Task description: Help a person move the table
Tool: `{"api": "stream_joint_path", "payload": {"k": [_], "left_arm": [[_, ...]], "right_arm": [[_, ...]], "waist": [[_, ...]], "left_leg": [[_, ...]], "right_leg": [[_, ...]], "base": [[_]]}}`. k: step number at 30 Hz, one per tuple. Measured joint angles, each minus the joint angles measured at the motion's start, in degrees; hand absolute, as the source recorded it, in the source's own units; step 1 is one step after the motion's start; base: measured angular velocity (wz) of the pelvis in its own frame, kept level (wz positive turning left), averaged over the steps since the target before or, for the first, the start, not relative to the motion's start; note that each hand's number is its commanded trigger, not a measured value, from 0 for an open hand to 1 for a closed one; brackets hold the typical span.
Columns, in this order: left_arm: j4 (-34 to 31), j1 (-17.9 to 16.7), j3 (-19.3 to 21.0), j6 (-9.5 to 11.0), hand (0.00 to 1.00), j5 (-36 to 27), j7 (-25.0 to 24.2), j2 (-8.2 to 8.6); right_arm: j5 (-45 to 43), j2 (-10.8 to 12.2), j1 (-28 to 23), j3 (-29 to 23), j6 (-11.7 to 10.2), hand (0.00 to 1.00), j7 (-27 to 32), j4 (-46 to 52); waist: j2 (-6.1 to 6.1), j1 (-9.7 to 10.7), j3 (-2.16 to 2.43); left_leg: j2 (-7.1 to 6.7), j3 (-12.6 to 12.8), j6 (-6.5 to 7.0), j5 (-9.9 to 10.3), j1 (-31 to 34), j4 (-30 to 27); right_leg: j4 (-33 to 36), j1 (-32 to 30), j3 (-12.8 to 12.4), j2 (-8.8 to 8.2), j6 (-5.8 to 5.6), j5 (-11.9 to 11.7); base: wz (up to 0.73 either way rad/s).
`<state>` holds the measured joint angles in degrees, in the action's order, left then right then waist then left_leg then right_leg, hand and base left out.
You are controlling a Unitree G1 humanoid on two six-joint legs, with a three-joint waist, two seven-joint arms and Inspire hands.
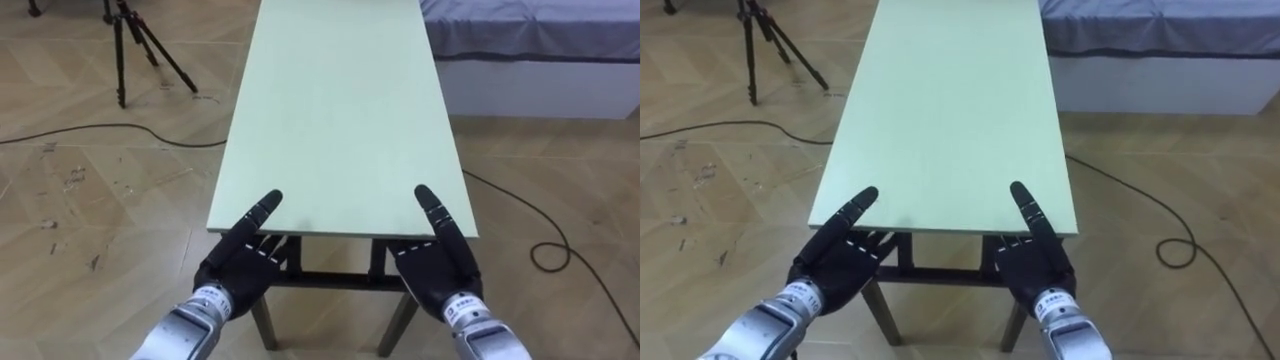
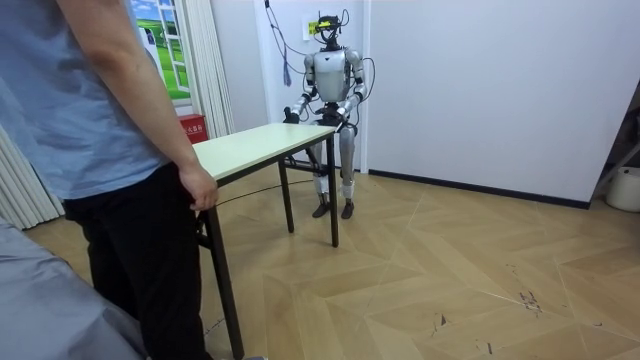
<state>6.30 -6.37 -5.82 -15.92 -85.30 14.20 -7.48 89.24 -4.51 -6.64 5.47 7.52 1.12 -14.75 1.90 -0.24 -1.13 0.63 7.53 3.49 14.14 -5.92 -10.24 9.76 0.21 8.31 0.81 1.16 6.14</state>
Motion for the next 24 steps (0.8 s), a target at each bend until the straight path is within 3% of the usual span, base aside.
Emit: {"api": "stream_joint_path", "payload": {"k": [6, 14, 24], "left_arm": [[0.1, -0.2, 0.0, 0.1, 1.00, 2.9, 1.8, 0.38], [0.5, -0.9, 0.4, 0.1, 1.00, 6.2, 1.8, 1.32], [0.5, -1.1, 0.4, 0.1, 1.00, 6.8, 1.6, 1.35]], "right_arm": [[-0.9, 1.2, -0.3, 0.8, -0.1, 1.00, 5.7, -0.4], [-2.2, 1.6, -0.6, 1.3, -0.5, 1.00, 5.3, -0.3], [-3.1, 1.7, -0.6, 1.3, -0.5, 1.00, 5.3, -0.3]], "waist": [[-0.48, -1.0, -0.29], [-0.72, -0.7, -0.42], [-0.61, -0.4, -0.44]], "left_leg": [[0.14, 0.0, -0.01, 0.0, 0.5, 0.0], [0.17, -0.1, -0.01, 0.0, -0.6, 0.8], [0.07, -0.1, -0.01, 0.0, -1.3, 0.8]], "right_leg": [[-0.2, -0.4, 0.0, 0.04, 0.00, 0.0], [-1.3, 0.8, -1.0, 0.28, -0.03, 0.0], [-2.1, 1.7, -2.3, 0.33, -0.04, 0.0]], "base": [[0.00], [-0.02], [-0.01]]}}
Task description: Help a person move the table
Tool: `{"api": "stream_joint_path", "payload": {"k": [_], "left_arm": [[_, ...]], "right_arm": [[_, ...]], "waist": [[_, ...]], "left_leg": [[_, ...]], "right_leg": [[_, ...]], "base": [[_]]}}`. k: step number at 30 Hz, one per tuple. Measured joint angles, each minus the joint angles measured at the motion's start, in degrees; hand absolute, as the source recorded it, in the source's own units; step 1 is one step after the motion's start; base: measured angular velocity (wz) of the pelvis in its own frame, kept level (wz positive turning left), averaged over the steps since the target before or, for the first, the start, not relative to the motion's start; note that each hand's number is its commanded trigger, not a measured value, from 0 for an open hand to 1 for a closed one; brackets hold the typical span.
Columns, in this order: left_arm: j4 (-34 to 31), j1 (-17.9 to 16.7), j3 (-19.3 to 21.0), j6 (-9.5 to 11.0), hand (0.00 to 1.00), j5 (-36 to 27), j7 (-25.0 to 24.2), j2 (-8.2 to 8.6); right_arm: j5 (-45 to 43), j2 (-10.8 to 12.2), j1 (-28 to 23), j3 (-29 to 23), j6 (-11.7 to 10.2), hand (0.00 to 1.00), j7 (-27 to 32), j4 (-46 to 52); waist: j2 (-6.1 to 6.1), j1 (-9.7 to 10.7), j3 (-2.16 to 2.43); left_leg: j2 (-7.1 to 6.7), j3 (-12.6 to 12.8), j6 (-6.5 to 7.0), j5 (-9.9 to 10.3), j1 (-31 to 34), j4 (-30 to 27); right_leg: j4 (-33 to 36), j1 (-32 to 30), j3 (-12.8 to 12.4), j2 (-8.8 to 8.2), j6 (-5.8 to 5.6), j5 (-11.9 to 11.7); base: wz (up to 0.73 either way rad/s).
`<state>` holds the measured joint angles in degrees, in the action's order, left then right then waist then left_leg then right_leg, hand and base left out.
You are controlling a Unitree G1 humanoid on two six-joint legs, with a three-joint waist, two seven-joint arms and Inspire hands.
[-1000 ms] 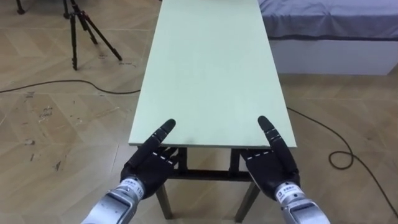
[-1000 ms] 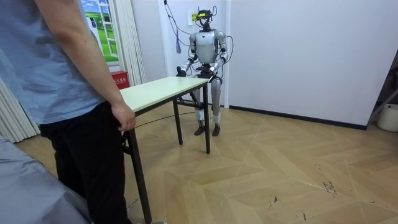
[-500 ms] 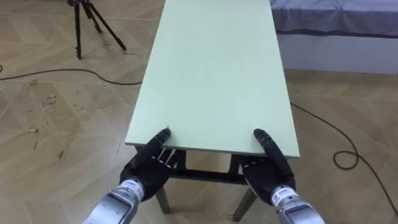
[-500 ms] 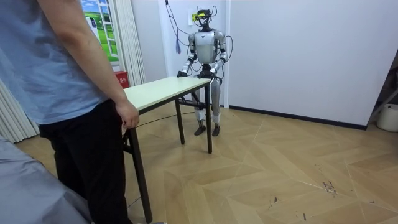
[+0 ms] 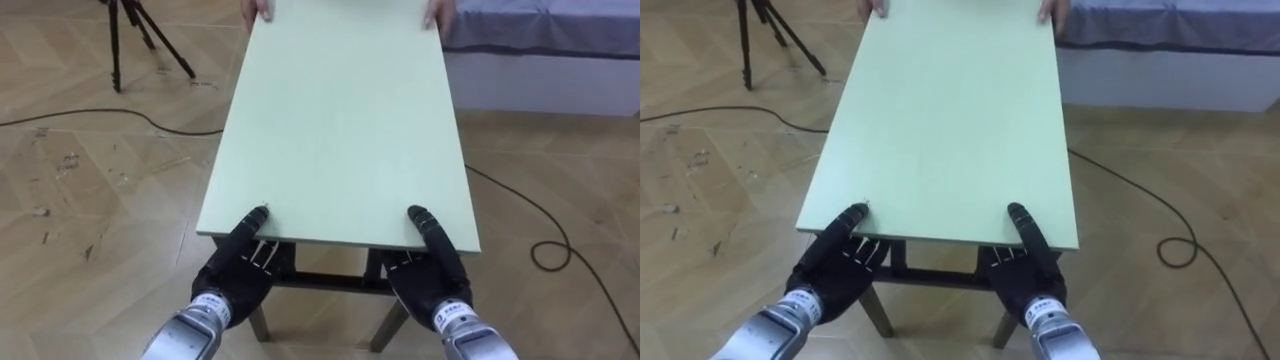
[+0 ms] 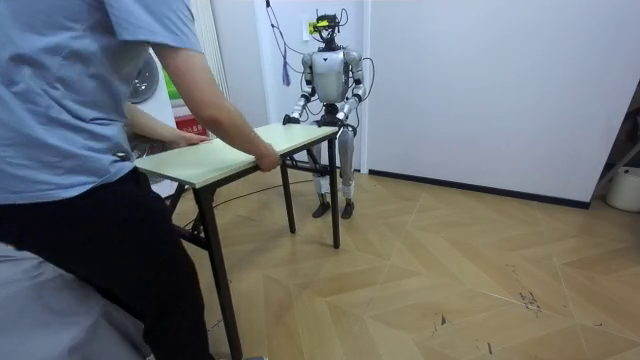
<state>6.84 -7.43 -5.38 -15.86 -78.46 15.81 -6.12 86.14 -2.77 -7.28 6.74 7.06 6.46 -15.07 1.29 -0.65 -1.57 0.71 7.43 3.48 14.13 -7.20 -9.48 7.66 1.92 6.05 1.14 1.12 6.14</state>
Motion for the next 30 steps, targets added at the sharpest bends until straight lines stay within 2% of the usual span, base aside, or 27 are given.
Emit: {"api": "stream_joint_path", "payload": {"k": [13, 16, 21, 24, 30], "left_arm": [[0.0, -0.2, 0.3, 0.0, 1.00, 3.0, -0.5, 1.06], [0.0, -0.7, 0.5, 0.2, 1.00, 5.1, -2.4, 1.38], [-0.4, -1.3, 1.3, 0.3, 1.00, 8.5, -8.1, 2.46], [-2.1, -2.3, 2.0, 0.3, 1.00, 11.7, -9.3, 3.78], [-3.9, -4.9, 2.3, 0.7, 1.00, 18.0, -12.5, 5.03]], "right_arm": [[-0.2, 0.1, -0.2, -0.2, 0.0, 1.00, 0.0, 0.0], [-0.3, 0.1, -0.2, -0.3, 0.0, 1.00, 0.0, 0.7], [-1.1, -0.2, -2.2, -0.3, -1.3, 1.00, -0.3, 5.2], [-1.7, 0.1, -2.6, -0.5, -1.5, 1.00, -0.5, 6.9], [-1.8, 0.3, -5.4, -0.6, -1.7, 1.00, -3.1, 7.5]], "waist": [[0.15, -0.1, -0.09], [0.30, -0.3, -0.04], [1.37, -1.4, 0.15], [1.37, -1.4, 0.21], [1.25, -1.3, 0.29]], "left_leg": [[-0.02, -0.1, 0.00, 0.0, -0.1, 0.0], [-0.02, -0.1, 0.00, 0.0, -0.1, 0.0], [-0.09, 0.0, 0.00, 0.0, -0.3, 0.0], [-0.06, 0.2, 0.00, 0.0, -0.4, 0.1], [0.14, 0.1, -0.01, 0.0, -0.2, -0.1]], "right_leg": [[0.0, 0.1, 0.4, -0.03, 0.00, 0.0], [0.0, 0.1, 0.4, -0.03, -0.01, 0.0], [0.1, 0.1, 0.3, -0.05, -0.01, 0.0], [0.2, 0.1, 0.1, -0.01, -0.01, 0.0], [0.3, 0.1, 0.5, 0.10, -0.01, 0.0]], "base": [[0.00], [-0.01], [-0.02], [-0.05], [0.00]]}}
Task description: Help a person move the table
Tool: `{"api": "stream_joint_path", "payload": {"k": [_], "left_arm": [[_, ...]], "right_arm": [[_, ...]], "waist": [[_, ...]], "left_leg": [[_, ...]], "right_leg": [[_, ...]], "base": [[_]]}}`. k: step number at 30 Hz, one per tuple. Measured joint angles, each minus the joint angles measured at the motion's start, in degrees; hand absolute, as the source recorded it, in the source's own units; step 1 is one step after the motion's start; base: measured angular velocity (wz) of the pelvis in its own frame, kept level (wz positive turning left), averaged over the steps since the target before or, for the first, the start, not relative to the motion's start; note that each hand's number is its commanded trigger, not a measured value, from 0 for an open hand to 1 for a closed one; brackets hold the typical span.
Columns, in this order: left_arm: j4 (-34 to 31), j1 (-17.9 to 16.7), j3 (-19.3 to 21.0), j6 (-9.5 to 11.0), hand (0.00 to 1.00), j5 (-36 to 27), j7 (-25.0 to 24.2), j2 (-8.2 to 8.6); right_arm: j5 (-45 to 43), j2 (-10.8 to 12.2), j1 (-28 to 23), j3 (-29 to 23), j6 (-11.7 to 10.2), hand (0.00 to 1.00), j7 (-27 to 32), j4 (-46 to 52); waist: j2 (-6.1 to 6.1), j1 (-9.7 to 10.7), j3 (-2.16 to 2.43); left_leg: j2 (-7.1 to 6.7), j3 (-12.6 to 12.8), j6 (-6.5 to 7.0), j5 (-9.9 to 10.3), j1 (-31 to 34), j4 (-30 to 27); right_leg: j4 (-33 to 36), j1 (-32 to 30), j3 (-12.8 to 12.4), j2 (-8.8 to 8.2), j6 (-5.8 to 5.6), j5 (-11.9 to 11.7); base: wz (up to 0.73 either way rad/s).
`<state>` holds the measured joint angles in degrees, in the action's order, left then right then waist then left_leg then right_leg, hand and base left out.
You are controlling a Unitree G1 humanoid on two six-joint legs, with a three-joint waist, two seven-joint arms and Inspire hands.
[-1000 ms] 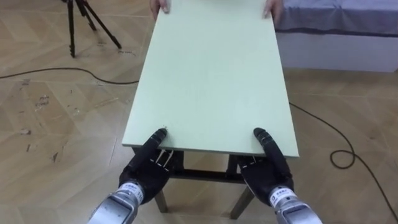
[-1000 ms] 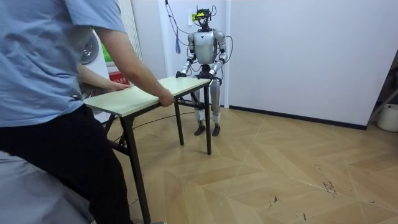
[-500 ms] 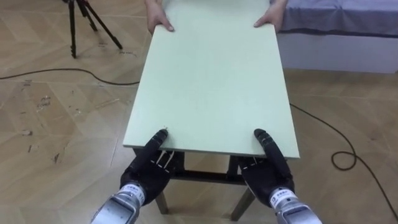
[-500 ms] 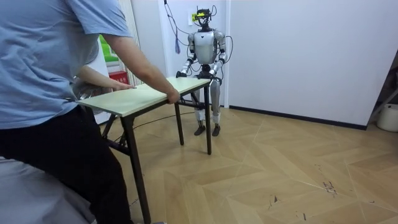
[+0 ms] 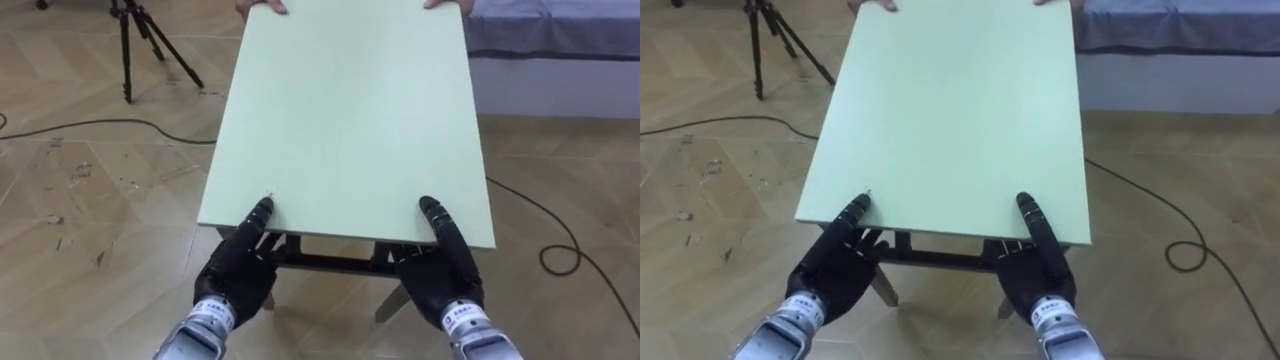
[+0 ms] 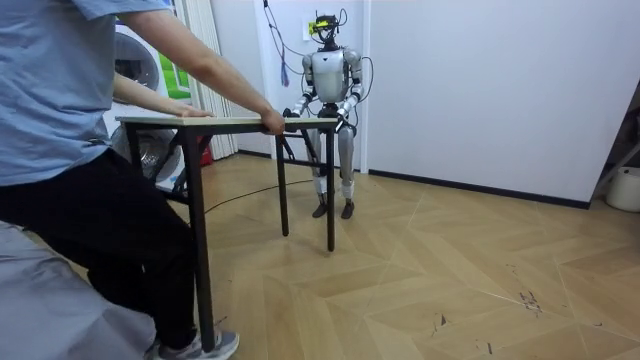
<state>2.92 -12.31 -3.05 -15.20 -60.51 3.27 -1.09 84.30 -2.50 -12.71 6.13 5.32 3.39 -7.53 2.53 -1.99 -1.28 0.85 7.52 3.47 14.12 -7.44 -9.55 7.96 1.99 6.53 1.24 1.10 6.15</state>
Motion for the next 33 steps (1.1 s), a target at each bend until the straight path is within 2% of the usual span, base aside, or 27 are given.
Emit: {"api": "stream_joint_path", "payload": {"k": [4, 7, 10, 11, 15, 20, 23, 26, 31, 33], "left_arm": [[-0.1, -0.8, -0.1, 0.0, 1.00, 2.5, -0.9, 0.39], [-0.1, -1.9, -0.2, 0.0, 1.00, 4.6, -1.6, 0.69], [-2.3, -5.1, -0.9, 0.4, 1.00, 4.7, -2.1, 1.29], [-2.6, -6.1, -1.0, 0.7, 1.00, 4.7, -2.3, 1.38], [-2.6, -7.4, -2.4, 2.4, 1.00, 4.4, -2.8, 1.67], [-2.6, -8.2, -3.8, 4.7, 1.00, 4.3, -3.0, 1.74], [-2.6, -8.5, -4.7, 6.4, 1.00, 4.2, -2.9, 2.53], [-2.6, -8.9, -5.1, 7.4, 1.00, 3.4, -2.9, 2.38], [-2.6, -9.3, -7.3, 10.5, 1.00, 1.3, -4.0, 1.56], [-2.6, -9.5, -7.4, 11.2, 1.00, 0.9, -4.3, 0.92]], "right_arm": [[0.2, 0.0, -0.9, 0.3, -0.7, 1.00, -0.5, 0.0], [-0.2, 0.0, -2.2, 0.7, -1.0, 1.00, -0.5, 0.4], [-1.0, -0.2, -4.8, 1.4, -2.2, 1.00, -0.9, 2.6], [-1.2, -0.3, -5.6, 1.8, -2.4, 1.00, -1.1, 3.0], [-1.9, -1.1, -7.0, 3.9, -5.5, 1.00, -1.2, 4.4], [-1.6, -1.2, -7.8, 4.2, -6.0, 1.00, -1.2, 5.3], [-1.7, -1.2, -7.8, 5.2, -8.1, 1.00, -1.5, 5.3], [-1.7, -1.3, -7.9, 6.4, -9.5, 1.00, -2.0, 5.3], [-0.7, -1.6, -8.0, 7.4, -11.2, 1.00, -5.5, 5.2], [-0.1, -1.7, -8.4, 8.3, -11.3, 1.00, -6.3, 5.2]], "waist": [[-0.30, 0.0, 0.19], [-1.03, -0.1, 0.67], [-1.09, -0.2, 0.71], [-1.08, -0.4, 0.70], [-1.08, -1.2, 0.69], [-1.08, -1.5, 0.64], [-1.04, -1.6, 0.59], [-1.18, -1.7, 0.48], [-1.69, -1.8, 0.21], [-2.34, -3.2, 0.10]], "left_leg": [[0.00, 0.0, 0.00, 0.0, 0.3, 0.0], [0.01, -0.1, 0.00, 0.0, 0.3, -0.1], [-0.02, -0.2, 0.00, 0.0, 0.1, -0.1], [-0.02, -0.2, 0.00, 0.0, 0.0, 0.0], [-0.09, -0.1, 0.00, 0.0, 1.0, 0.0], [-0.08, -0.1, 0.00, 0.0, 1.8, 0.0], [-0.05, -0.1, -0.03, 0.0, 2.3, -0.1], [-0.10, -0.2, -0.09, 0.0, 3.3, -0.5], [0.13, -0.4, -0.52, 0.6, 6.7, -5.1], [0.93, 0.1, -1.97, 1.7, 9.9, -12.3]], "right_leg": [[0.1, -0.2, -0.1, 0.00, 0.00, 0.0], [0.1, -0.1, 0.1, 0.01, 0.00, 0.0], [0.0, -0.1, -0.1, 0.01, 0.00, 0.0], [0.0, 0.0, -0.2, 0.02, 0.00, 0.0], [0.0, -0.7, -0.3, -0.09, 0.00, 0.0], [0.2, -1.3, -0.3, -0.10, -0.01, 0.0], [1.3, -2.4, -0.3, -0.12, 0.02, 0.0], [2.3, -3.2, 0.0, -0.08, 0.06, 0.0], [4.9, -6.4, 0.1, -0.02, 0.41, 0.2], [7.5, -8.0, 0.0, 0.18, 1.39, 1.0]], "base": [[0.00], [0.00], [0.00], [0.00], [0.02], [0.05], [0.00], [0.00], [0.00], [-0.26]]}}
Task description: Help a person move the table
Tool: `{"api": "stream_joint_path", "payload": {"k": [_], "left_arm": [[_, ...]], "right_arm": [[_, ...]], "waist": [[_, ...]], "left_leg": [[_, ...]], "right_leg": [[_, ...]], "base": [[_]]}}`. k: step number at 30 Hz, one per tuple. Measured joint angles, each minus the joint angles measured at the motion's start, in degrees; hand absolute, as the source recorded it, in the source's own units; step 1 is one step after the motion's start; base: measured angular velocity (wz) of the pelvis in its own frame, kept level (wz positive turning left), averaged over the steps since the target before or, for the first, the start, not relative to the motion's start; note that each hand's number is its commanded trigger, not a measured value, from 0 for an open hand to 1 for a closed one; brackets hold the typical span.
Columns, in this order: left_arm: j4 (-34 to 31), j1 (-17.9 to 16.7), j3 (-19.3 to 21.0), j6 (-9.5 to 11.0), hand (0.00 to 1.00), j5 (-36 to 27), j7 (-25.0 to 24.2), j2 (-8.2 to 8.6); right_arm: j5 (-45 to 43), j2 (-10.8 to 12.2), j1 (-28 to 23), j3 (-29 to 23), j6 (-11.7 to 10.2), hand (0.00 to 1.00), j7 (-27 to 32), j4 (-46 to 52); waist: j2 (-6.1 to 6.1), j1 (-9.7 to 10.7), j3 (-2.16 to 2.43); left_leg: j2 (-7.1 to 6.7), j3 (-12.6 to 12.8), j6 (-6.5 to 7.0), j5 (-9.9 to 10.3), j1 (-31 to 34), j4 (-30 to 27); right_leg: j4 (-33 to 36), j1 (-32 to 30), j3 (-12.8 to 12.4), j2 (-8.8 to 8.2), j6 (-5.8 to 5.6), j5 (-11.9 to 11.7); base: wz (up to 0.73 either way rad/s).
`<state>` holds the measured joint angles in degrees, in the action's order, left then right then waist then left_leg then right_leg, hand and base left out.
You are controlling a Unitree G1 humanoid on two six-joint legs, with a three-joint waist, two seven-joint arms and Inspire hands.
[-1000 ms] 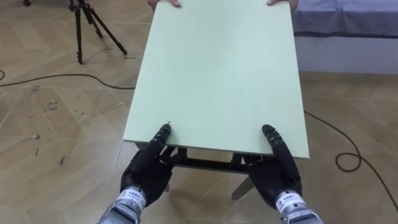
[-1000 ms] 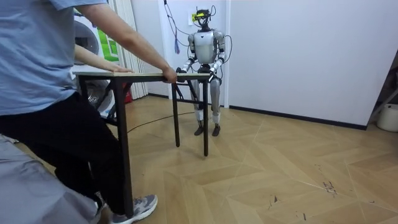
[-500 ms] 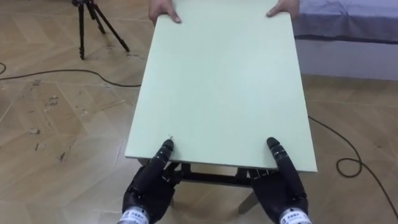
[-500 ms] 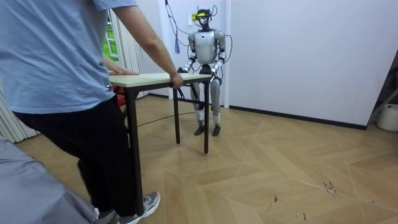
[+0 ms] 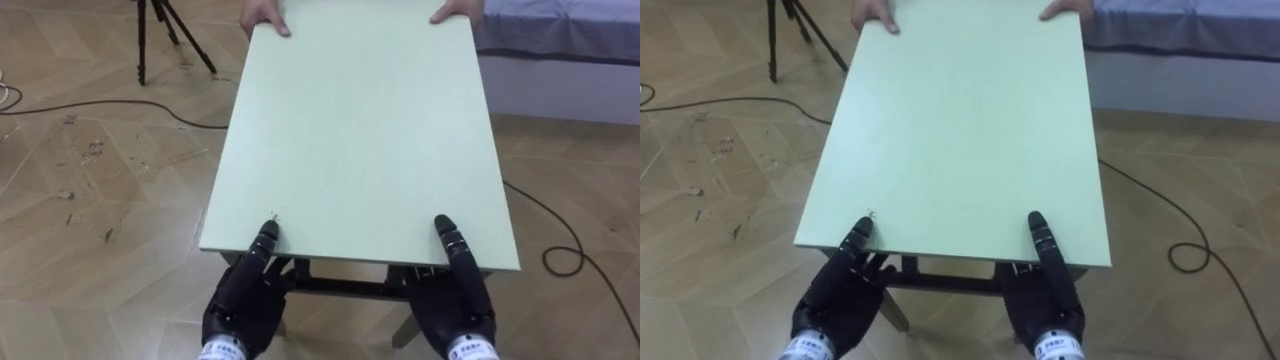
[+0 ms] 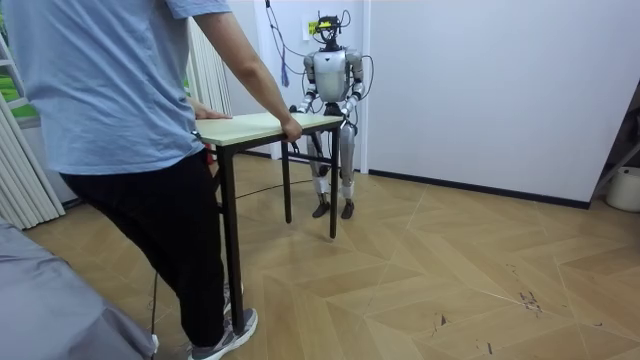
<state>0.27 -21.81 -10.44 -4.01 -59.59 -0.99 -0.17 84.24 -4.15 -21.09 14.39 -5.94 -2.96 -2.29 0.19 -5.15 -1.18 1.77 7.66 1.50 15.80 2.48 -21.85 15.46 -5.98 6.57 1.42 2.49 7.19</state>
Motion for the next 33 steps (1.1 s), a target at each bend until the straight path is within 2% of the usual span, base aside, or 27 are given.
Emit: {"api": "stream_joint_path", "payload": {"k": [1, 3, 4, 6, 7, 8, 9, 11, 12, 13, 14, 15, 17, 19, 20, 21, 22, 24, 25, 26, 27, 28, 29, 30, 31, 32, 33], "left_arm": [[0.0, -0.3, -0.5, 0.4, 1.00, 0.0, -0.1, -0.19], [0.0, -0.6, -0.8, 0.8, 1.00, -0.7, -0.1, -0.70], [0.0, -0.6, -0.8, 0.9, 1.00, -0.7, -0.3, -0.74], [0.2, -0.6, -0.7, 1.0, 1.00, -0.7, -0.6, -0.87], [0.2, -0.7, -0.3, 1.0, 1.00, -0.7, -0.8, -0.83], [0.2, -1.2, -0.2, 1.0, 1.00, -0.8, -0.9, -0.36], [0.2, -2.1, -0.3, 1.2, 1.00, -1.2, -1.5, -0.19], [0.2, -2.2, -0.7, 1.3, 1.00, -2.3, -2.0, -1.02], [0.1, -1.9, -1.0, 1.8, 1.00, -2.4, -2.1, -1.30], [0.1, -1.6, -1.0, 2.0, 1.00, -2.4, -2.2, -1.32], [0.1, -0.4, -1.0, 2.1, 1.00, -2.1, -2.2, -1.72], [0.1, 0.8, -1.1, 2.1, 1.00, -2.2, -2.0, -2.11], [0.4, 2.8, -1.2, 2.1, 1.00, -2.7, -1.8, -2.60], [2.0, 5.3, -1.4, 2.1, 1.00, -2.7, -1.5, -2.74], [3.8, 6.5, -1.6, 2.3, 1.00, -2.9, -1.5, -2.71], [5.2, 6.7, -1.7, 2.6, 1.00, -3.4, -1.7, -2.67], [5.6, 6.7, -1.7, 2.6, 1.00, -3.4, -1.8, -2.59], [6.0, 5.9, -1.8, 2.6, 1.00, -3.5, -1.9, -2.51], [6.0, 5.6, -1.8, 2.6, 1.00, -3.7, -2.0, -2.50], [6.0, 5.1, -1.9, 2.5, 1.00, -3.9, -2.0, -2.43], [6.0, 4.7, -2.0, 2.5, 1.00, -3.9, -2.0, -2.27], [6.0, 4.6, -2.1, 2.5, 1.00, -3.9, -2.0, -2.28], [6.0, 4.6, -2.7, 2.4, 1.00, -3.9, -1.8, -2.52], [6.0, 4.2, -3.3, 2.4, 1.00, -3.9, -1.7, -2.65], [6.0, 4.1, -3.6, 2.4, 1.00, -3.7, -1.8, -2.72], [6.0, 4.0, -3.9, 2.4, 1.00, -3.4, -1.8, -2.80], [6.0, 4.0, -4.0, 2.3, 1.00, -3.4, -1.9, -2.82]], "right_arm": [[0.0, 0.0, -0.1, 0.3, 0.0, 1.00, 0.0, 0.0], [0.0, -0.1, -0.2, 0.5, 0.0, 1.00, 0.0, 0.0], [0.1, -0.1, -0.2, 0.5, 0.0, 1.00, -0.1, 0.0], [0.7, -0.2, -0.4, 0.5, 0.5, 1.00, -0.2, 0.0], [0.8, -0.2, -0.4, 0.5, 0.6, 1.00, -0.2, 0.0], [0.7, -0.4, -0.4, 0.5, 0.6, 1.00, -0.2, 0.0], [0.5, -0.8, -0.5, 0.7, 0.7, 1.00, -0.2, 0.0], [0.5, -1.2, -0.4, 0.7, 0.9, 1.00, -0.4, 0.1], [0.5, -0.7, -0.4, 0.6, 0.9, 1.00, -0.9, 0.2], [0.6, -0.7, -0.3, 0.6, 0.8, 1.00, -1.0, 0.4], [0.7, -0.6, -0.1, 0.4, 0.6, 1.00, -1.3, 0.6], [0.9, -0.5, 0.7, 0.2, 0.5, 1.00, -1.4, 0.6], [1.2, -0.3, 2.1, -0.1, 0.4, 1.00, -1.3, 0.5], [1.5, -0.2, 3.3, -0.7, 0.3, 1.00, -1.4, -0.4], [1.7, -0.1, 3.9, -1.1, 0.6, 1.00, -1.5, -1.7], [1.4, -0.1, 4.0, -1.4, 1.0, 1.00, -1.5, -2.2], [1.4, -0.1, 3.9, -1.5, 1.3, 1.00, -1.5, -2.4], [1.0, -0.1, 3.1, -1.9, 2.1, 1.00, -1.5, -2.5], [0.9, -0.1, 3.0, -2.1, 2.4, 1.00, -1.5, -2.5], [0.6, -0.2, 2.7, -2.3, 3.1, 1.00, -1.5, -2.5], [0.5, -0.4, 2.6, -2.5, 3.5, 1.00, -1.5, -2.5], [0.6, -0.5, 2.6, -2.7, 3.8, 1.00, -1.5, -2.5], [0.6, -0.5, 1.8, -3.1, 4.1, 1.00, -1.5, -2.5], [0.6, -0.2, 0.4, -3.6, 4.1, 1.00, -1.5, -2.0], [0.6, -0.1, -0.3, -3.7, 4.0, 1.00, -1.6, -1.6], [1.0, -0.2, -1.2, -3.9, 4.0, 1.00, -1.7, -1.0], [1.1, -0.3, -1.4, -3.9, 4.1, 1.00, -1.6, -0.8]], "waist": [[-0.05, -0.2, -0.01], [0.21, -0.1, 0.01], [0.28, 0.0, 0.02], [0.36, -0.2, 0.07], [0.49, -0.2, 0.02], [1.54, -0.5, -0.09], [2.83, -1.0, 0.08], [3.86, -0.5, 0.09], [4.12, 1.1, 0.17], [4.20, 1.7, 0.12], [4.17, 2.2, 0.13], [4.18, 2.9, 0.11], [4.22, 3.3, 0.02], [3.97, 3.4, -0.13], [3.73, 3.4, -0.24], [3.72, 3.4, -0.23], [3.69, 3.4, -0.23], [2.93, 3.4, -0.08], [2.81, 3.5, -0.05], [2.57, 3.6, -0.13], [2.60, 3.6, -0.12], [2.56, 3.6, -0.11], [2.46, 4.4, -0.14], [2.01, 5.5, 0.00], [1.73, 5.7, 0.09], [1.28, 5.7, 0.33], [0.97, 5.8, 0.32]], "left_leg": [[0.33, -0.1, -0.49, 0.3, 0.9, -2.3], [1.81, -1.1, -1.03, 0.5, 6.4, -12.3], [2.00, -1.7, -1.21, 0.4, 7.7, -14.2], [3.34, -2.1, -3.27, 0.3, 9.9, -17.6], [3.80, -2.0, -3.64, 0.5, 10.0, -18.3], [5.64, -1.6, -4.26, 1.1, 10.5, -22.9], [6.93, -1.7, -4.74, 1.5, 10.0, -27.7], [7.37, -2.6, -5.21, 1.6, 7.6, -31.4], [7.36, -3.4, -5.33, 1.5, 5.0, -30.7], [7.62, -3.6, -5.56, 1.8, 3.3, -29.0], [7.94, -3.8, -6.79, 5.4, -0.1, -23.2], [7.86, -3.7, -6.87, 9.0, -1.9, -16.6], [7.45, -2.9, -5.36, 11.9, -2.8, -9.9], [6.32, -1.8, -3.83, 12.7, -2.5, -5.7], [5.14, -1.1, -1.90, 11.9, -1.6, -5.4], [3.78, -1.0, -0.89, 11.3, -0.9, -5.5], [3.11, -0.9, -0.47, 10.9, -0.6, -5.5], [0.60, 0.0, 1.10, 9.1, 0.8, -5.5], [0.09, 0.2, 1.46, 8.9, 1.1, -5.5], [-0.82, 0.7, 2.35, 7.9, 1.7, -5.5], [-1.19, 1.3, 3.07, 7.0, 2.4, -5.4], [-1.19, 1.7, 3.46, 6.5, 2.8, -5.2], [-1.17, 2.0, 3.89, 5.6, 3.3, -5.1], [-1.11, 3.2, 4.12, 4.5, 3.4, -4.5], [-1.18, 3.8, 4.27, 3.9, 3.5, -4.1], [-1.24, 5.6, 4.54, 2.9, 4.0, -3.4], [-1.56, 6.2, 4.76, 2.2, 4.6, -3.1]], "right_leg": [[0.4, -0.2, 0.1, 0.17, 0.20, 0.1], [0.8, -0.8, 0.6, 1.11, 1.21, 0.7], [1.0, -1.3, 0.9, 1.34, 1.55, 0.9], [1.2, -2.5, 2.2, 1.79, 3.33, 1.1], [1.1, -2.6, 2.9, 1.93, 3.70, 1.0], [1.5, -2.4, 5.1, 2.42, 4.07, 0.6], [1.8, -2.4, 7.0, 3.16, 4.81, 0.5], [2.4, -3.3, 10.0, 3.35, 5.48, 0.4], [3.2, -4.3, 11.9, 3.28, 5.69, 0.3], [3.8, -5.2, 12.6, 3.22, 5.78, 0.2], [4.7, -7.1, 13.9, 2.95, 6.02, -0.2], [5.2, -8.9, 15.0, 2.54, 6.08, -1.0], [5.4, -11.3, 16.3, 1.69, 6.25, -2.7], [5.1, -13.1, 16.7, 0.48, 5.96, -5.3], [4.2, -13.4, 16.4, -0.57, 5.61, -6.9], [3.3, -13.4, 16.0, -1.57, 5.26, -8.3], [2.8, -13.5, 15.6, -2.01, 5.09, -9.3], [0.0, -13.8, 14.1, -3.61, 4.35, -13.1], [-0.6, -13.9, 13.5, -3.91, 3.91, -14.1], [-1.3, -14.2, 11.3, -4.46, 1.87, -15.9], [-2.3, -14.6, 9.2, -4.62, -1.89, -18.6], [-2.0, -14.9, 8.1, -4.87, -3.43, -19.3], [3.9, -15.6, 6.8, -6.43, -5.06, -15.4], [12.9, -16.0, 6.6, -8.92, -5.27, -8.9], [17.4, -15.9, 6.3, -10.19, -4.92, -6.3], [25.0, -15.3, 5.1, -12.13, -5.13, -1.9], [30.4, -13.3, 3.9, -13.88, -5.89, 1.0]], "base": [[-0.28], [-0.04], [0.09], [0.03], [-0.14], [-0.35], [-0.39], [0.03], [0.50], [0.66], [0.50], [0.41], [0.26], [0.19], [0.05], [0.00], [-0.04], [-0.07], [-0.08], [-0.08], [-0.05], [0.21], [0.61], [0.76], [0.69], [0.40], [0.25]]}}
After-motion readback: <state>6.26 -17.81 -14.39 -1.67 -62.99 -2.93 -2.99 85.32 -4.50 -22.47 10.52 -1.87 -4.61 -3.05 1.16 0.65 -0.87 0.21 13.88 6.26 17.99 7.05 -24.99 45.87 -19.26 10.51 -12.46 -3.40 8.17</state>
